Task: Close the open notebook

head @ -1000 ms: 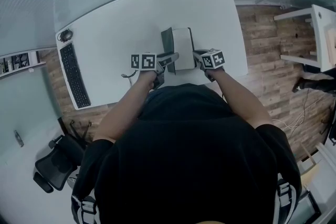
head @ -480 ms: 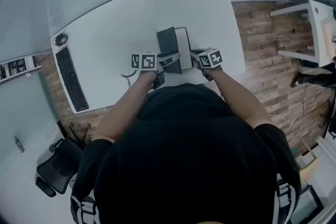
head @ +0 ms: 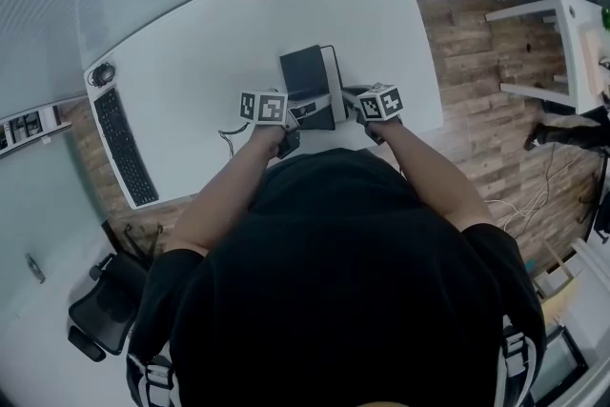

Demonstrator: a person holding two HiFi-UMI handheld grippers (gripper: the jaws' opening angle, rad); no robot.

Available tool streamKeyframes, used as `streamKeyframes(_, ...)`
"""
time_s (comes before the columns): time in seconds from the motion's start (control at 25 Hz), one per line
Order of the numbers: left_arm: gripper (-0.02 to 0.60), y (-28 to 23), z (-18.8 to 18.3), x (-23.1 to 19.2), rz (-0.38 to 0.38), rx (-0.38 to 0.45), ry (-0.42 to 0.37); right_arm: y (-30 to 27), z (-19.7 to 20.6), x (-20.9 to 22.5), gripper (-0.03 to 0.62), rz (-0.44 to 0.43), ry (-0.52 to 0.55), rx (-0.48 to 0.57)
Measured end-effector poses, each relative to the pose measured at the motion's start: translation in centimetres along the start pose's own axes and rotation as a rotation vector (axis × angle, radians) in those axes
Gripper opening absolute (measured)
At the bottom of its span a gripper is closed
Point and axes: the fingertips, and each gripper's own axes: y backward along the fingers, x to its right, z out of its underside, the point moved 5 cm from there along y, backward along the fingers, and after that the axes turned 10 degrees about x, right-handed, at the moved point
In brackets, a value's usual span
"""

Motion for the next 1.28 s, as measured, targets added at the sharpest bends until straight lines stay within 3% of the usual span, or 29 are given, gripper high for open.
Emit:
streamKeyframes(0.56,0.241,-3.0,0.7,-2.5,0.044,0.016,0.072,-0.2,-0.2,0.4,0.046,-0.007,-0.027,-0.005)
streamKeyframes(0.76,0.239,-3.5,1.1,-3.3,0.013,-0.008,0.048,-0.2,0.2,0.5,0.046,0.005,-0.019,0.005)
streamKeyframes(1.0,0.225,-3.9,1.4,-4.4,-0.02,-0.008,0.056,0.3,0.2,0.2,0.048,0.028,-0.117,0.05)
streamKeyframes(1.28,0.19,-4.1,1.2,-5.0,-0.033,-0.004,0.066,0.6,0.3,0.7,0.048,0.058,-0.123,0.036)
